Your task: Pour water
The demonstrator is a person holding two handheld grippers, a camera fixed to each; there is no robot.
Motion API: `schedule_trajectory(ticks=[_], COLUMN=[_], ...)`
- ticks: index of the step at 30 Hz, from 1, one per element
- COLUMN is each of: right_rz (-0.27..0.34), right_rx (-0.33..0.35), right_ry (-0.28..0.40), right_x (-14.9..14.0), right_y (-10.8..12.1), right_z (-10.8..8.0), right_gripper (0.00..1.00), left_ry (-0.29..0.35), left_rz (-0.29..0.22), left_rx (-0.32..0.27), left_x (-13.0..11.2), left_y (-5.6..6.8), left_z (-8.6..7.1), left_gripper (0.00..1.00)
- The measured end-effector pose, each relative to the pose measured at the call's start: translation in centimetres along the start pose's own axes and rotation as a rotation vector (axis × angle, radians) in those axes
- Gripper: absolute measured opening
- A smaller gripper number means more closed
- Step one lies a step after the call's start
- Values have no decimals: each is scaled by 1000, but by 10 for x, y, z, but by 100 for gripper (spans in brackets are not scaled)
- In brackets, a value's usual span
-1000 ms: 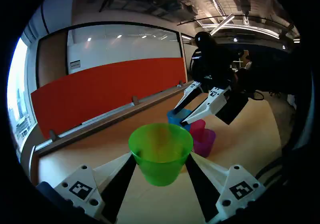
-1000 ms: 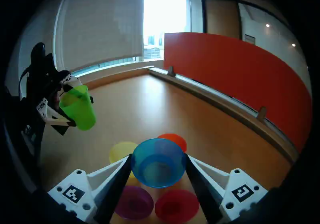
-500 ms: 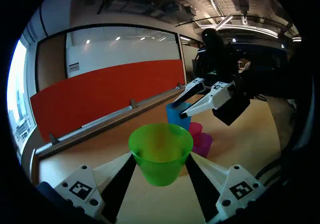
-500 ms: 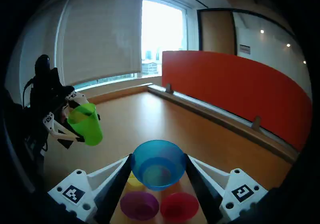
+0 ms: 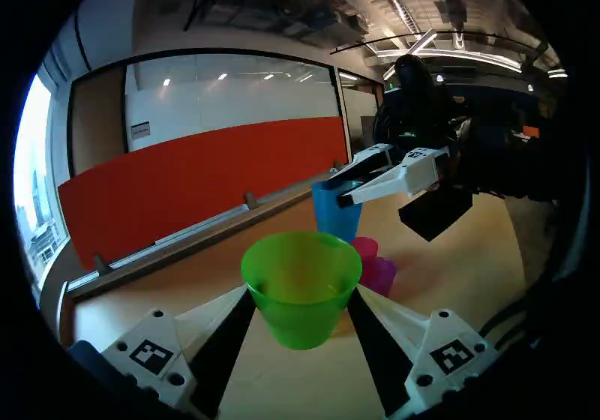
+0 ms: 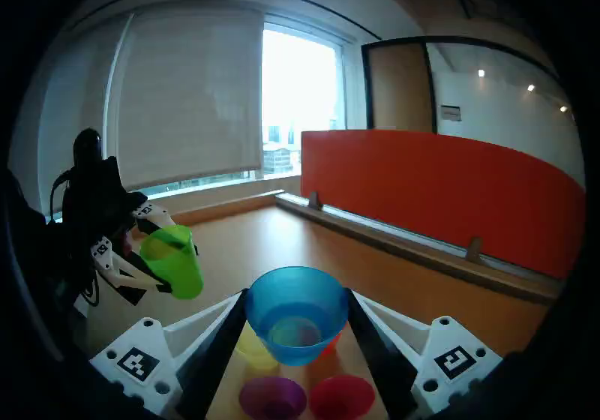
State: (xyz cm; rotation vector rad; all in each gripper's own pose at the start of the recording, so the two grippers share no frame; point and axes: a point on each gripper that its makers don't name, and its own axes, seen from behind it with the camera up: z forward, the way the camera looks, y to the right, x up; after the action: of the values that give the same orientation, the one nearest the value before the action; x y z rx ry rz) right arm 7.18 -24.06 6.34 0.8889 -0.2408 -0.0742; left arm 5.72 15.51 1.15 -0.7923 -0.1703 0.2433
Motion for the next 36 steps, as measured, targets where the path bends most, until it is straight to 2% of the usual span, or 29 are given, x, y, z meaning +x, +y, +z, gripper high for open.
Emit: schedule_trajectory(ticks=[11,26,36], right_rz=[-2,0,-19], right_rx=[-5,-5,-6], right_ry=[58,141,177], right_x=[18,34,44], right_y=[-8,-18,-24], right_z=[-7,-27,-30], right_gripper=[92,92,92], left_ry=[12,29,44], left_rz=[-2,0,-6], left_rx=[2,-2,-7], left_x=[7,17,22], left_y=[3,11,15], left_z=[2,1,3], left_gripper=[82,81,82])
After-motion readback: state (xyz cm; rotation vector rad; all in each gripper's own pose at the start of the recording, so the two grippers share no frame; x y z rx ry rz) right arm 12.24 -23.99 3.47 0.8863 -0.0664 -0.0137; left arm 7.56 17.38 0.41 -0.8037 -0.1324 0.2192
